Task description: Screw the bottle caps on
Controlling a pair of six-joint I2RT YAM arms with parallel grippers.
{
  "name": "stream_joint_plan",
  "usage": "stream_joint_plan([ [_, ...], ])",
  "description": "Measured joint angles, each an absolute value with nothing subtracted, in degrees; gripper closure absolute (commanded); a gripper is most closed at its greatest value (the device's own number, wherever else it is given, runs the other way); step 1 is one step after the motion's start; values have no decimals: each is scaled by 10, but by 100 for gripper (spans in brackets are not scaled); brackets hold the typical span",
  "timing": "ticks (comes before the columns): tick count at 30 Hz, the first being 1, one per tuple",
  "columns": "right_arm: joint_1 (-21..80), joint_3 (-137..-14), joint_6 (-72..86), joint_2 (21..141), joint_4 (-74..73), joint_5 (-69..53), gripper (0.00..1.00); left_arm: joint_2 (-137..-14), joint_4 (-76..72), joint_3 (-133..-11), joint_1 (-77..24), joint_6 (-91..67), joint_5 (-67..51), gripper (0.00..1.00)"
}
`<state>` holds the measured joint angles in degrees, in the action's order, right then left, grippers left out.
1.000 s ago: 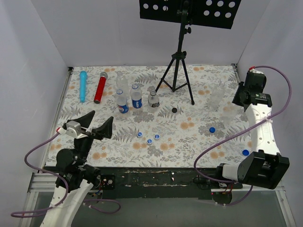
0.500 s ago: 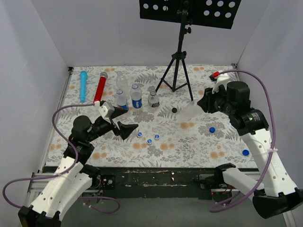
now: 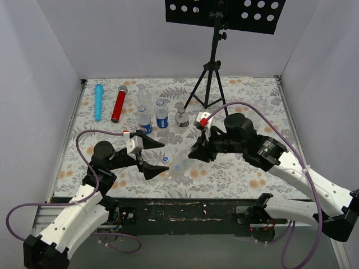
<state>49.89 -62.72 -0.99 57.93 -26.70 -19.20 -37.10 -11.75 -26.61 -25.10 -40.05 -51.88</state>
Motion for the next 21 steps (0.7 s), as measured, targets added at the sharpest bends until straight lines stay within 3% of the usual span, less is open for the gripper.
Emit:
stream_joint_plan([
  [18, 572, -627, -34, 636, -153, -251, 99, -417, -199, -247, -251, -484, -625, 2],
  [21, 574, -627, -35, 637, -142, -258, 99, -428, -200, -247, -252, -491, -625, 7],
])
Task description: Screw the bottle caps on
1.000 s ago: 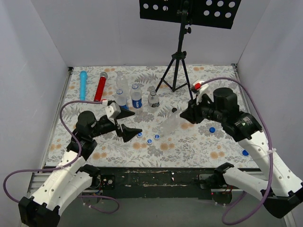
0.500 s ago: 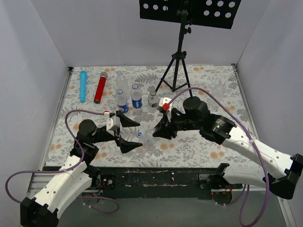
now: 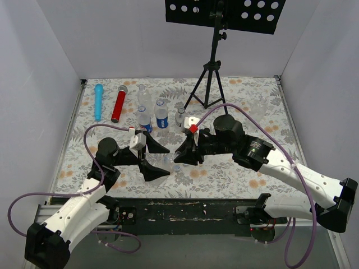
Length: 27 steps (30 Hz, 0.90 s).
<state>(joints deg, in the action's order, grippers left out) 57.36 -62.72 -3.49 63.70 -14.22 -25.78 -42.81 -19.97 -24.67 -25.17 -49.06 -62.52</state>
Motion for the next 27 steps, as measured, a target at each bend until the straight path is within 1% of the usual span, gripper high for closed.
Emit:
stream_joint_plan([
  [2, 575, -627, -36, 637, -134, -260, 99, -435, -199, -247, -253, -495, -627, 11],
  [4, 575, -627, -37, 637, -127, -262, 99, -441, -199, -247, -253, -499, -630, 13],
  [10, 575, -621, -38, 637, -115, -263, 99, -444, -199, -247, -253, -502, -636, 26],
  [12, 575, -619, -39, 637, -115, -263, 99, -444, -198, -247, -253, -501, -636, 27],
  [14, 575, -619, -39, 637, -115, -262, 93, -443, -195, -247, -253, -499, -635, 32],
  [16, 575, -619, -41, 637, -115, -259, 91, -441, -188, -247, -253, -496, -630, 38],
  [17, 575, -619, -41, 637, -115, -258, 85, -439, -184, -247, -253, -494, -625, 40],
  [18, 575, -619, -41, 637, -115, -256, 80, -437, -180, -247, -254, -490, -621, 44],
  [21, 575, -619, -41, 637, -114, -252, 70, -431, -167, -249, -255, -483, -609, 51],
  [23, 575, -619, -41, 637, -114, -249, 61, -426, -160, -250, -256, -477, -600, 54],
  [27, 575, -619, -37, 637, -113, -229, 45, -414, -136, -253, -258, -469, -567, 55],
])
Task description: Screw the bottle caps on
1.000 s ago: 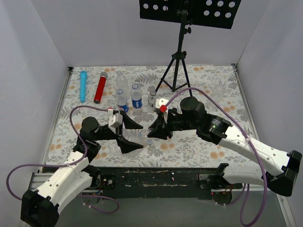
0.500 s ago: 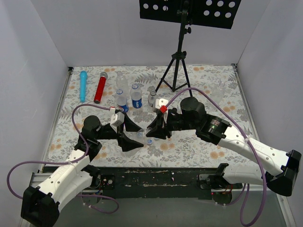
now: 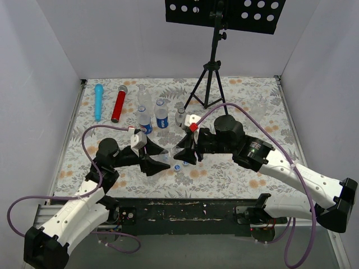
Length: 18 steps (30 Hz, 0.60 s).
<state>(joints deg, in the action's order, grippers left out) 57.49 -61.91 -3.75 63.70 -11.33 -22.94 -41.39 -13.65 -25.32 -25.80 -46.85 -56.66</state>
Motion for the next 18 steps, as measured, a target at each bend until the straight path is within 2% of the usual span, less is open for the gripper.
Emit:
stream_joint_plan([
  [7, 575, -622, -33, 621, -143, -125, 32, -381, -63, -262, -257, -464, -400, 56],
  [12, 575, -643, -32, 637, -198, -27, 32, -287, -32, -259, -256, -470, -249, 58],
  [18, 575, -664, -30, 745, -258, 55, 31, -159, -47, -238, -256, -473, -122, 57],
])
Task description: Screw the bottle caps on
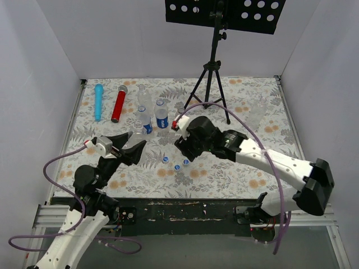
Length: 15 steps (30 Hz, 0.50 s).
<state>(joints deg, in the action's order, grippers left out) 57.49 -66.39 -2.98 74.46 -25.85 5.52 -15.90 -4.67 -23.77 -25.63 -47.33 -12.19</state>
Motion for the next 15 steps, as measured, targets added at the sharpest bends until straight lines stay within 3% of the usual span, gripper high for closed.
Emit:
stream_joint_plan([
  [8, 575, -701, -23, 926, -346, 91, 38, -67, -61, -204, -256, -469, -14, 56],
  [15, 575, -714, -17, 1014, -350, 90, 46, -52, -67, -201, -256, -465, 13, 55],
])
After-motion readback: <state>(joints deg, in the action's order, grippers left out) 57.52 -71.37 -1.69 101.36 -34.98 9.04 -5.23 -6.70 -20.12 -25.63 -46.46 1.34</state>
